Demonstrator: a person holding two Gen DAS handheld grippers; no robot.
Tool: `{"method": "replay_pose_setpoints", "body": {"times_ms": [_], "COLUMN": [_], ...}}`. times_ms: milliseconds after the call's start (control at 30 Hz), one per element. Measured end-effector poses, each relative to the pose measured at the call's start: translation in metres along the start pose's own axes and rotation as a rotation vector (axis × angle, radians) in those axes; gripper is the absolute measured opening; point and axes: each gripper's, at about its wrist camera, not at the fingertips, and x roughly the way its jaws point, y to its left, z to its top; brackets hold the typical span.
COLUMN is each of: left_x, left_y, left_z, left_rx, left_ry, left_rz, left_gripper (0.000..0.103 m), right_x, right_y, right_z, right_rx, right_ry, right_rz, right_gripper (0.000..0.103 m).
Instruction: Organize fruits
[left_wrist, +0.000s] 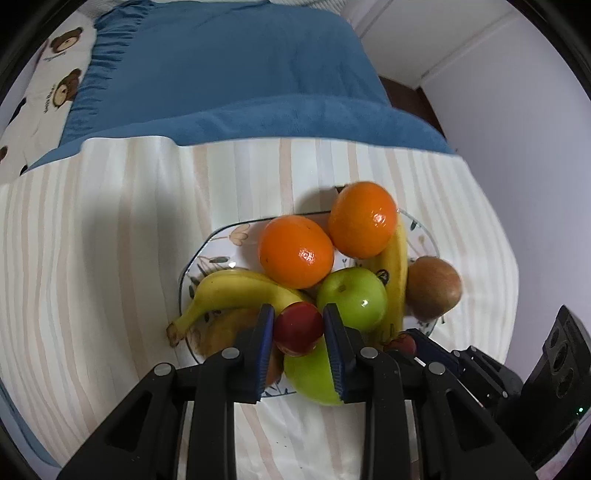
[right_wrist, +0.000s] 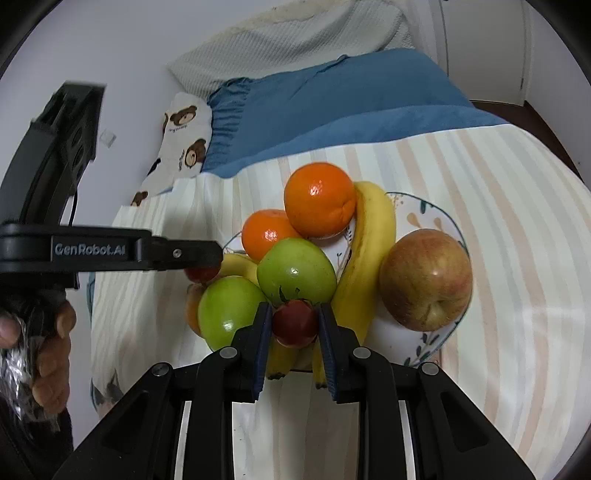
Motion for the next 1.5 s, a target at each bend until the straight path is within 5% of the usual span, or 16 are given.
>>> {"method": "replay_pose_setpoints", "body": {"times_ms": [267,300,400,433,600,1000,1500], "left_x": [0.014,0.013,0.007,0.005,-0.012,-0.038,-0.055], "left_y": [0.009,0.010,0.010,0.010,0.009,0.012,0.006], "left_z": [0.000,0.000,-0.003,-0.004,-0.016,-0.065,-0.092], "left_rx": [-0.031,-0.033,-0.025,-0.024,-0.019,-0.044,-0.084], "left_ry": [0.035,0.037,0.028,0.022,-0.036,-0.175,-0.251], "left_rz": [0.006,0.014,0.040,0.049,0.082,0.288,0.351], "left_gripper": [0.031,0.033,0.036,0.037,0.070,0.100,0.101], "right_x": [0.013,0.013,0.003,-0.002,-0.025,-0.054,-0.071], "right_y": [-0.006,-0.007,-0.013,-0.015,-0.021,-0.007,0.000], "right_z": [0.001,0.003,0.004,0.005,0.008,0.004,0.001], "right_rx": [0.004,0.013,0.040,0.052,0.097,0.026,0.016], "right_ry": [0.029,0.029,0.006,-0.010,-0.045,-0.046,-0.069], "right_rz": [0.032,0.040,0.020,0.024,-0.021,-0.262,-0.340], "right_gripper": [0.029,0.033,0.067,0.067,0.074,0.098,0.101]}}
